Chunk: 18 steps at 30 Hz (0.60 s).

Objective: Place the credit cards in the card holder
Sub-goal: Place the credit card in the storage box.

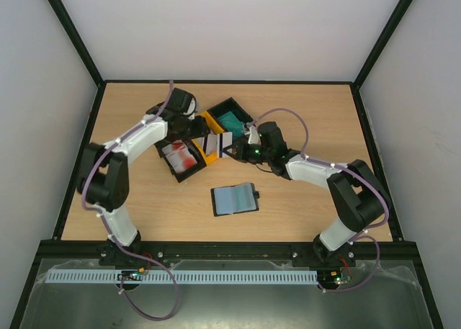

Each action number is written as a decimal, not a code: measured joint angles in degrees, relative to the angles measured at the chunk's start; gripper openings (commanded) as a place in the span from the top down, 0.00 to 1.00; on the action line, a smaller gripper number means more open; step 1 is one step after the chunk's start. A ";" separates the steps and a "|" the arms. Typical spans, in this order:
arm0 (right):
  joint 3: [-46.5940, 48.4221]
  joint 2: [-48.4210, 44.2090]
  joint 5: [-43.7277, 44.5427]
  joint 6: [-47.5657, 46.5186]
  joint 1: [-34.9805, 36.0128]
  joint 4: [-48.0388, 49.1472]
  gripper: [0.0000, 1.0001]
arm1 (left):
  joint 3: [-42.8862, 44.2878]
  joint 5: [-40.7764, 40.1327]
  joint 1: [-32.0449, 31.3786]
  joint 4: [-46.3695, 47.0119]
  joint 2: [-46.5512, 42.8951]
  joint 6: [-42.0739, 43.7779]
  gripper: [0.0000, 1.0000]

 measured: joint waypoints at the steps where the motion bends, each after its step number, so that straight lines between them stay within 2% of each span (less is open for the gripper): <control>1: 0.00 0.00 -0.61 0.02 0.00 0.35 0.98 | -0.83 -0.17 0.00 0.79 -1.53 -0.39 0.35; 7: 0.11 -0.15 -8.96 4.44 0.00 7.63 0.98 | -10.73 4.09 0.07 8.57 -20.79 -5.42 0.18; 8: 0.11 -0.42 -10.34 5.88 0.00 9.29 0.98 | -11.82 5.29 0.07 9.81 -23.74 -6.16 0.10; 9: 0.11 -1.03 -12.41 8.02 0.00 11.61 0.98 | -12.98 6.82 0.07 11.43 -26.88 -7.45 0.07; 14: 0.13 -5.55 -18.88 16.87 0.02 20.74 0.98 | -17.29 14.10 -0.37 17.62 -34.18 -12.85 0.07; 16: 0.13 -7.54 -20.44 19.96 0.02 24.13 0.98 | -18.51 15.85 -1.07 18.97 -34.60 -14.78 0.12; 18: 0.13 -9.55 -21.75 23.91 0.07 27.39 0.98 | -19.69 17.88 -1.77 20.85 -34.71 -17.42 0.22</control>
